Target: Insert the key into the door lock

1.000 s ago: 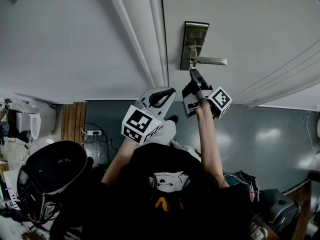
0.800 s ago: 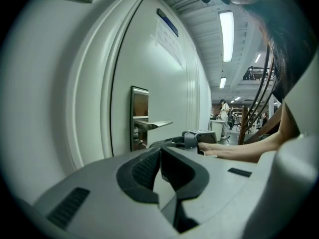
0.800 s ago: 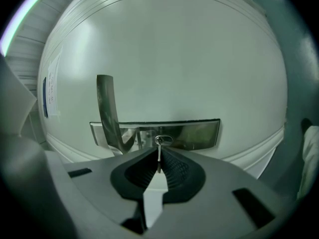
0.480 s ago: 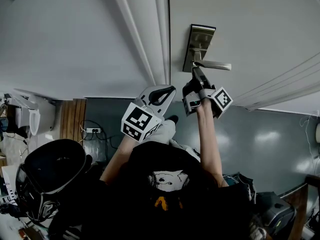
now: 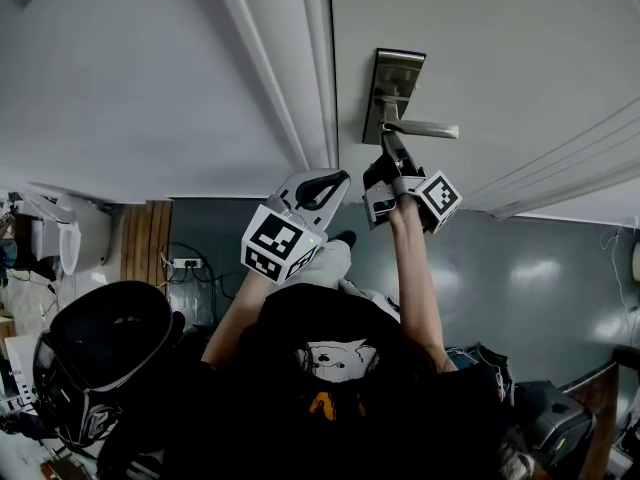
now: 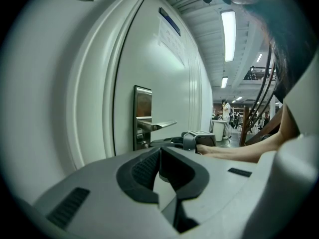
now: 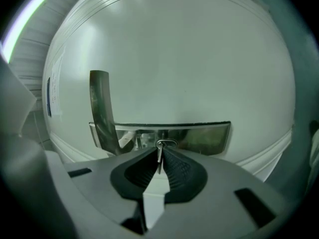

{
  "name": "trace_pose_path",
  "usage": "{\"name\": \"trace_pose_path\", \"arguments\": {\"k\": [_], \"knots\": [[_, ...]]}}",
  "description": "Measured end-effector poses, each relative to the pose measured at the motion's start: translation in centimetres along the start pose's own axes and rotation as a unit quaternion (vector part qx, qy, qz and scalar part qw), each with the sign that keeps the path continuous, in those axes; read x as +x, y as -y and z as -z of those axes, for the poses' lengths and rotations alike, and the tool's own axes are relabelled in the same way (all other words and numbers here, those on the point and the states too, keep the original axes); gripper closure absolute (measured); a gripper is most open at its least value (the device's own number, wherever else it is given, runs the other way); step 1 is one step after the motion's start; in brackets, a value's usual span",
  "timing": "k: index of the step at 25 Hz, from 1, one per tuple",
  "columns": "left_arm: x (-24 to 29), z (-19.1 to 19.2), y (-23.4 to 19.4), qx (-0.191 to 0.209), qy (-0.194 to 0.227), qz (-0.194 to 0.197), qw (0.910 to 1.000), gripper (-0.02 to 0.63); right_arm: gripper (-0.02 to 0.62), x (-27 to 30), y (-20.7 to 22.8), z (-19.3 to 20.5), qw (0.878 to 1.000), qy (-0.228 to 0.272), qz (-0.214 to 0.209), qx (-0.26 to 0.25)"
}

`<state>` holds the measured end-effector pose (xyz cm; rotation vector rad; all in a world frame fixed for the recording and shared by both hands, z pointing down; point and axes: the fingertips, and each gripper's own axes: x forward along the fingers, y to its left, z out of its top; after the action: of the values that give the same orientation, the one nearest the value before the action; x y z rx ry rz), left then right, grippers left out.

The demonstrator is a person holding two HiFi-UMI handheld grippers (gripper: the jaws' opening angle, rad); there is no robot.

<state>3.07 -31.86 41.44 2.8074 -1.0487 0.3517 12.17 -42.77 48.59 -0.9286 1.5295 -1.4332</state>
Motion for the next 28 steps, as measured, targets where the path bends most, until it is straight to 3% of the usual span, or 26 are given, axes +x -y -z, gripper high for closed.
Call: {"name": "trace_pose_path", "arguments": {"k": [9,18,28], "knots": [[-1.5,-0.4,2.2,-0.002,0.008,-0.002,1.0,0.592,0.571,-4.0,-1.4,1.8,0.999,-0.028,0.011,-0.039],[-2.6,1.8,5.6,-0.019,-0.008,-0.001,0.9998,0.592,0.571,-9.6,-1.9,3.7,0.994,-0.064,0.016,-0.088],[-4.6,4.3,9.0,-0.037,-0.046,-0.005,0.9982,0.592,0.571,-15.3,-2.5,7.1,0.978,-0.126,0.025,-0.165]]}}
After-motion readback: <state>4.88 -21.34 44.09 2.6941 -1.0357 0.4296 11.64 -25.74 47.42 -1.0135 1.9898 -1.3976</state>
